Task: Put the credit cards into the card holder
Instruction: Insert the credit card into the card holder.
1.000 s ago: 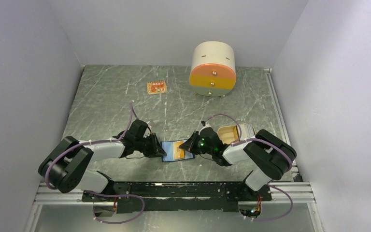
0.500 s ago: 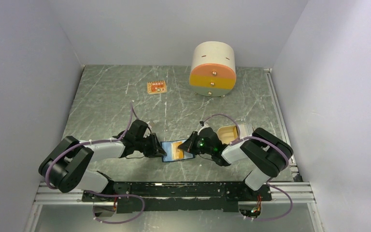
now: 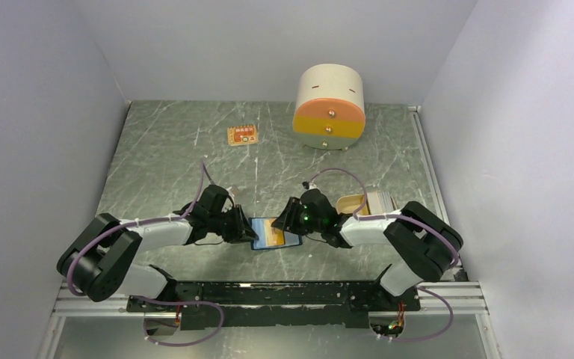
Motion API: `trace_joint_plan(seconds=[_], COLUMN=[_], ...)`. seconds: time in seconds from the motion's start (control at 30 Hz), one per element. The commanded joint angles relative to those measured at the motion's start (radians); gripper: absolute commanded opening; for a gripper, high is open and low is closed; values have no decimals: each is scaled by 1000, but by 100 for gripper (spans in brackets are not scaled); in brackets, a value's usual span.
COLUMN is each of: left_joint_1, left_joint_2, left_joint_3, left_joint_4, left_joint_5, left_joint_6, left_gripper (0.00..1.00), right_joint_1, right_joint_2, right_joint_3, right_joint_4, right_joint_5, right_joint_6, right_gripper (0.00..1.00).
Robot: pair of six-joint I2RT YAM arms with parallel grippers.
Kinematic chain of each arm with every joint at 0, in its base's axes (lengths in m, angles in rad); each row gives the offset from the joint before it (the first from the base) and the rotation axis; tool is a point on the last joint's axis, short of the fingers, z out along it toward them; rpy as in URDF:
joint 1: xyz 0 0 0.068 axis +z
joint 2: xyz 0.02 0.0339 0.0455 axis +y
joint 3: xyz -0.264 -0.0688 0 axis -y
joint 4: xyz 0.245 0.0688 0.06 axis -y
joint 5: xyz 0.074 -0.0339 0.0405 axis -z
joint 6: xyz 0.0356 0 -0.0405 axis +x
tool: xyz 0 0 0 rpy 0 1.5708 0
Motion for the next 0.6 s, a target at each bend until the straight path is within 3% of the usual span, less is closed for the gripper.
trace_joint_plan(seconds=[0.0, 0.17, 0.57], left_joint_1=[1, 1, -10], left_joint_2=[-8, -7, -27], left_joint_3=[2, 4, -1], left_joint_4=[27, 31, 79], left_joint_5=[0, 8, 45], left_joint_6=[-8, -9, -21], left_gripper=[25, 22, 25], right_joint_1=[0, 2, 16], right_joint_2=[-9, -50, 28], right_joint_3=[-9, 7, -14], right_joint_4=[-245, -278, -60], right_joint_5=[80, 88, -27], right_joint_6=[-53, -64, -22], right_gripper=[43, 43, 40])
